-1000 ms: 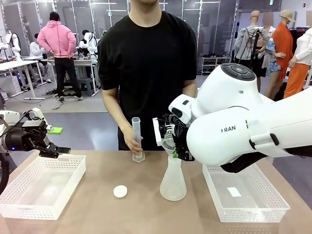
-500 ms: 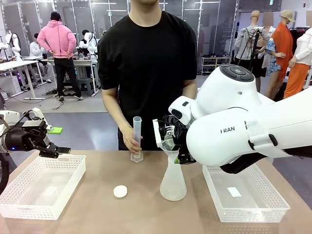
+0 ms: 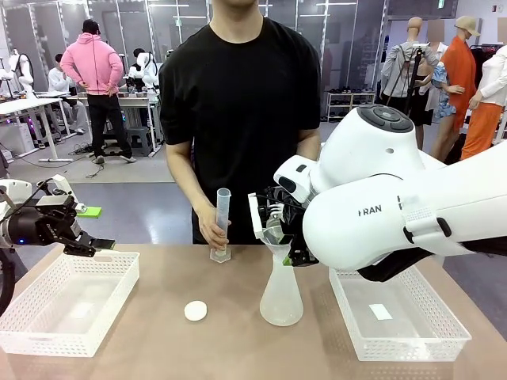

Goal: Prepare the solutions needed for the experiment.
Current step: Once the solution is in the Big flask , pick up the Plastic Funnel and place it back into the right Organizing basket.

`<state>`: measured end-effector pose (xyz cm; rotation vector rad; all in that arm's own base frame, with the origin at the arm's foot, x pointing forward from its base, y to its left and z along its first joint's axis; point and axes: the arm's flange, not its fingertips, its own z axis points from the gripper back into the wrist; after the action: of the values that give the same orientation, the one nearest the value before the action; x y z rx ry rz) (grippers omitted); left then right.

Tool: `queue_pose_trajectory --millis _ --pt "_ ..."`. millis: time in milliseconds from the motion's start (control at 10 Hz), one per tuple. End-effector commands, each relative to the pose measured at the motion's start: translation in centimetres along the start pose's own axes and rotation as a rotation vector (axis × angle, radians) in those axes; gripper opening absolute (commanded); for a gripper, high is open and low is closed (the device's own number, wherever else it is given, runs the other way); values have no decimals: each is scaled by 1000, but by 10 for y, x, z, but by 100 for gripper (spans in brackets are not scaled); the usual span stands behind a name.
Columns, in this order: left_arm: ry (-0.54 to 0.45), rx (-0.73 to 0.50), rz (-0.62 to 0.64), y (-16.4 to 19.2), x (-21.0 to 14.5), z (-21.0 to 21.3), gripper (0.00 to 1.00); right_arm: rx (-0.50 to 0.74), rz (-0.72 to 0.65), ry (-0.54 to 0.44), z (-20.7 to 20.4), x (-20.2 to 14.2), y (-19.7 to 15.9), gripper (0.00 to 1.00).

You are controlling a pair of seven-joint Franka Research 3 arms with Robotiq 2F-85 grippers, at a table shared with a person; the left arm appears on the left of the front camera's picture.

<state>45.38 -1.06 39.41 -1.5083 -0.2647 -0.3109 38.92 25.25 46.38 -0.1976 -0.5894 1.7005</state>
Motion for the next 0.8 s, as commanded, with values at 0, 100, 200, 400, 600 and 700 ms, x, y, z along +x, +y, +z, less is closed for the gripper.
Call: queue_pose_trajectory --millis 0,100,200,400,600,700 --pt "-2 10 -7 -2 1 -1 100 -5 -1 -2 1 0 0 48" --pt "-2 10 -7 -2 1 -1 100 -5 -1 -2 1 0 0 48" --pt "-2 10 -7 -2 1 -1 100 -5 -1 -2 1 0 0 48" --pt "-2 10 -7 -2 1 -1 100 -6 -12 21 11 4 1 48" --pt "-2 10 -7 -2 1 -1 100 -39 -7 35 23 -1 -4 48" --pt "-2 10 -7 -2 1 -1 100 -69 -20 35 27 -3 -8 48"
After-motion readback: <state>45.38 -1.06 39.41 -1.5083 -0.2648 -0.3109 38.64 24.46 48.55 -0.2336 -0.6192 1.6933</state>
